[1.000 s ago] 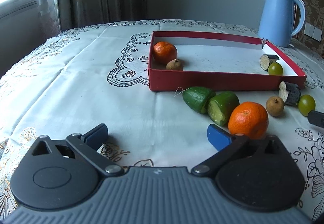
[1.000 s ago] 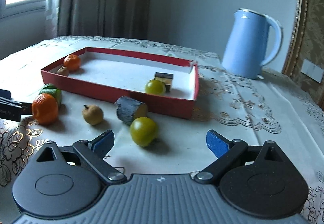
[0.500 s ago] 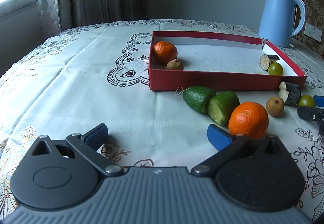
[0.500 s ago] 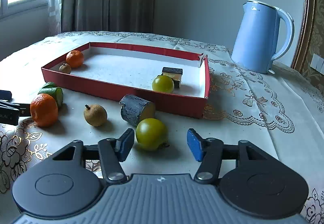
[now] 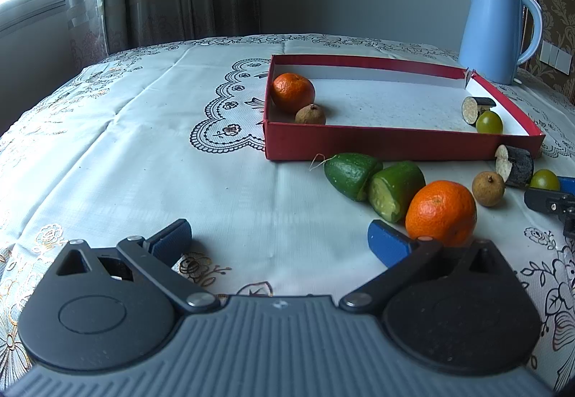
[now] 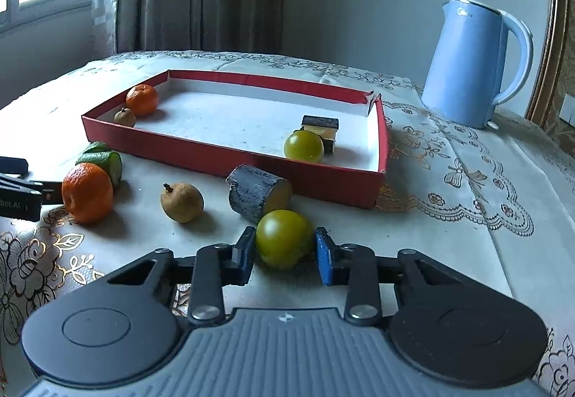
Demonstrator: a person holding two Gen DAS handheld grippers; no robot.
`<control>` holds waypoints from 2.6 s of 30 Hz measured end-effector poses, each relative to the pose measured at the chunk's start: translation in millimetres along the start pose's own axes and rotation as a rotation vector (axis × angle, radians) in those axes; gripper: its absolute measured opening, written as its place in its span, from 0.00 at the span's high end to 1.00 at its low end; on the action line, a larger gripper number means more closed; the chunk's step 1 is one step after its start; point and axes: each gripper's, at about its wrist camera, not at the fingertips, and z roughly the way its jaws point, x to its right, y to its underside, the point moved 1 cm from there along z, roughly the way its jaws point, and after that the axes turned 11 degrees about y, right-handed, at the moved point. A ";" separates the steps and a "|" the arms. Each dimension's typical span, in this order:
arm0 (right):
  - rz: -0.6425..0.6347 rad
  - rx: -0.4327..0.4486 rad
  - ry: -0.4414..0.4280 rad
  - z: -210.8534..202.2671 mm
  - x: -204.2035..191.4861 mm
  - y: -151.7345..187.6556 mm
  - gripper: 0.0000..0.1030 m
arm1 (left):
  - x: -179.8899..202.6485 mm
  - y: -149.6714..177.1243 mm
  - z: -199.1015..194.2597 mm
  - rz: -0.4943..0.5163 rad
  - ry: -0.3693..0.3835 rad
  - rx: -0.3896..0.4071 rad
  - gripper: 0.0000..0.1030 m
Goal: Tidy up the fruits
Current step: 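Carry the green tomato into the red tray and open the right gripper, then pull the right tool back from the tray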
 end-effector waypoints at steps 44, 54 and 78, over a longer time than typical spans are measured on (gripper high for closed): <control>0.123 -0.070 0.126 128.7 19.2 -117.2 0.67 | -0.7 0.0 -0.1 -0.002 0.001 -0.002 0.00; 0.172 -0.100 0.101 131.4 25.7 -115.8 0.60 | -0.6 -0.1 0.1 -0.002 0.001 -0.002 0.00; 0.132 0.068 0.162 2.9 36.0 -5.6 0.30 | -2.1 0.3 -2.2 -0.017 -0.011 0.006 0.00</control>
